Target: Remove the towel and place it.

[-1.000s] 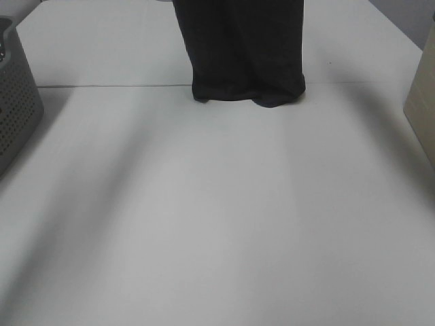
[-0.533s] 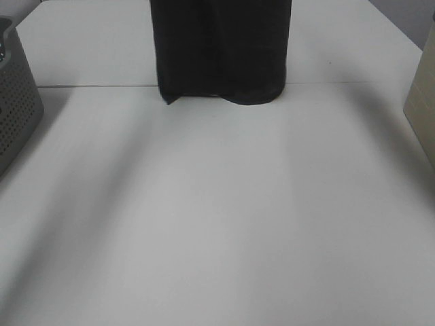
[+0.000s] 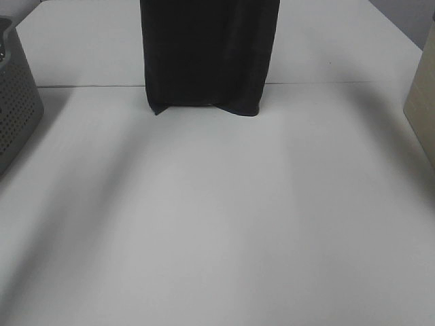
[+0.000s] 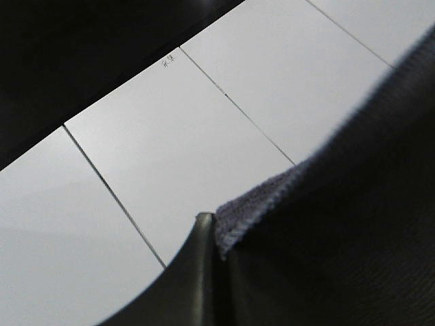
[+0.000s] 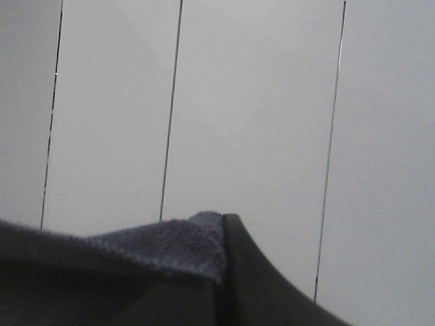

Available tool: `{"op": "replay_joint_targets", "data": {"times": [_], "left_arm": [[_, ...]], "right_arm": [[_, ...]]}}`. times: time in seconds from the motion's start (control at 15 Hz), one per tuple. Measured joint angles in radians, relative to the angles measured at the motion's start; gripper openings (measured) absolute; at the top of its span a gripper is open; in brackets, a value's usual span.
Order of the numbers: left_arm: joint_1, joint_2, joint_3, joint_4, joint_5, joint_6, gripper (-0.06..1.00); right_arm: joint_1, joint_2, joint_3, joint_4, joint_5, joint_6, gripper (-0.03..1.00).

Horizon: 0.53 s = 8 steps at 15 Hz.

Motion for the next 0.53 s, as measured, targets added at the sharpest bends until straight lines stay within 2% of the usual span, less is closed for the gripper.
{"op": "replay_joint_targets", "data": {"times": [0.33,0.53], "left_arm": [[0.017,0.004,-0.002,0.001,-0.046,-0.002,0.0],[0.017,0.009,-0.009,0.001,-0.054,-0.002,0.0]], "right_arm": [[0.002,0.001,0.0,0.005,-0.063,-0.069,0.01],[0.0,0.007,0.0,0.052,-0.072,-0.127,0.01]]}}
